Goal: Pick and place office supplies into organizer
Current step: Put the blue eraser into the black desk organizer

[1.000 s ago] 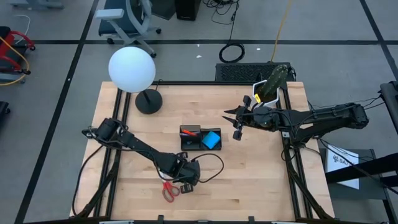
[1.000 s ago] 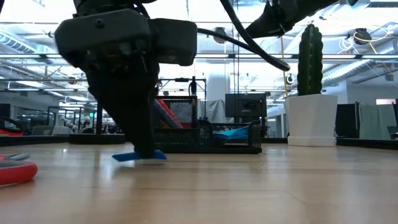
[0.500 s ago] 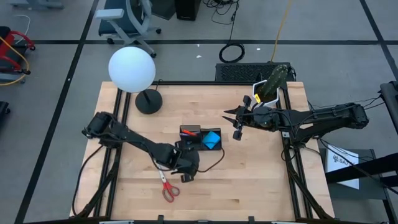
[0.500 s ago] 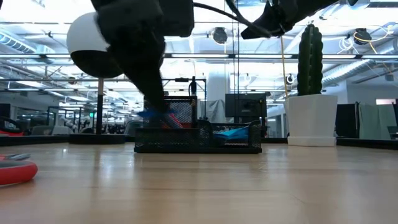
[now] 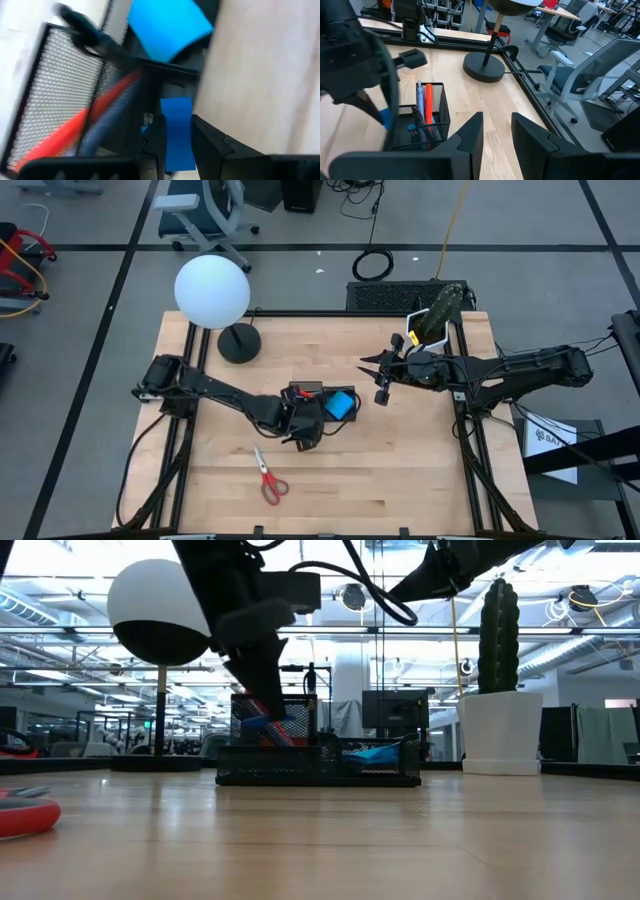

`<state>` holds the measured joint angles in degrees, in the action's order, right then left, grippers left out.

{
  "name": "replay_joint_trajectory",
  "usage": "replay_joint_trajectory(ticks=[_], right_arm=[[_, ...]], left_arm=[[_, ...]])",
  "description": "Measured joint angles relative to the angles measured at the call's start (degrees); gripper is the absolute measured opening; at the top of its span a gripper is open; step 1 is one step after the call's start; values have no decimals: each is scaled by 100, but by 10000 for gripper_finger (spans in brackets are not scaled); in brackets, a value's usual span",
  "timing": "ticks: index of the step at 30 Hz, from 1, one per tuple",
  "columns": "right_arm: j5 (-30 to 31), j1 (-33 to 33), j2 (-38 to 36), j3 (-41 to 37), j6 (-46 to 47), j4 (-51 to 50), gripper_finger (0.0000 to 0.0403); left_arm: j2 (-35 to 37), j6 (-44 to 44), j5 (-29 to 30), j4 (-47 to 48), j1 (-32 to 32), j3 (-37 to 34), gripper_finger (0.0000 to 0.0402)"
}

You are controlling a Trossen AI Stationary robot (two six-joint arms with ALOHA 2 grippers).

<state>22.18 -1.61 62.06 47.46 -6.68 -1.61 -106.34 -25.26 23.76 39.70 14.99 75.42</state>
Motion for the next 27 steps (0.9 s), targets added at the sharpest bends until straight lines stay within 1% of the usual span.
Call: replay_joint_trajectory(ticks=[4, 6, 14, 17, 21, 24, 27], right_arm=[[2, 0, 0, 0, 0, 1, 91], [2, 0, 0, 0, 0, 1, 91], [0, 0, 0, 0, -19, -1, 91], [0, 0, 0, 0, -22, -1, 91], [-1, 0, 0, 0, -22, -1, 91], [1, 0, 0, 0, -22, -4, 91], [0, 0, 0, 0, -32, -5, 91]], left_arm=[[0, 119, 325, -22, -141, 0, 78], [0, 145, 379, -57, -232, 0, 78], [0, 89, 322, -34, -353, 0, 78], [0, 68, 151, -33, -353, 0, 79], [0, -14, 90, -33, -358, 0, 79], [0, -31, 80, -31, -373, 0, 87], [0, -23, 106, -30, -373, 0, 103]])
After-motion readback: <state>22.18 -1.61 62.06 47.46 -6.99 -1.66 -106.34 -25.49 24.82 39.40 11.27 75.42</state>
